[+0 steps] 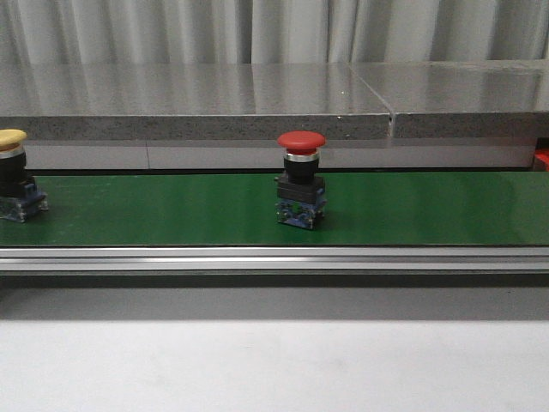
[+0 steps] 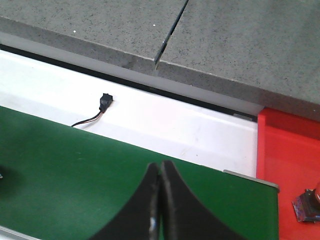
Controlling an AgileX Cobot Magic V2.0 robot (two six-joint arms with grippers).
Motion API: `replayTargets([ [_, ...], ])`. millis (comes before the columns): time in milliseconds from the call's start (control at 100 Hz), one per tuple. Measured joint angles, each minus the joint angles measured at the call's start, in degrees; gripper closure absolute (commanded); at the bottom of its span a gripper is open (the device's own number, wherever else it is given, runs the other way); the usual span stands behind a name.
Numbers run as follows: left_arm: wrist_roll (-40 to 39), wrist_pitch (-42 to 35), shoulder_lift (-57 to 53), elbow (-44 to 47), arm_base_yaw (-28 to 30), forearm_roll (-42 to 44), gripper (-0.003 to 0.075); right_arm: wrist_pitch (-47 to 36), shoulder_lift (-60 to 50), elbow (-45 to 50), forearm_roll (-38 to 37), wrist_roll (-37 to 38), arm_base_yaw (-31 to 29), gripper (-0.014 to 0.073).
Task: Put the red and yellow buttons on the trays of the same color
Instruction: 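Lower the right gripper toward the red button arriving at the belt's end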
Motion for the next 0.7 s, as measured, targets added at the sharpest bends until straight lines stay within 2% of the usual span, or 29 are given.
replayTargets([
  [120,0.0,0.22,-0.91,0.38,0.0,0.0,0.0741,0.0,0.0,0.0,0.0,0.0,0.0,0.0661],
  [590,0.0,0.22,-0.91,0.43,0.0,0.0,0.0739,0.0,0.0,0.0,0.0,0.0,0.0,0.0652],
  [660,0.0,0.22,-0.91,0.43,0.0,0.0,0.0739,0.1,0.0,0.0,0.0,0.0,0.0,0.0599],
  [700,0.0,0.22,-0.91,0.43,0.0,0.0,0.0739,0.37,0.0,0.0,0.0,0.0,0.0,0.0536],
])
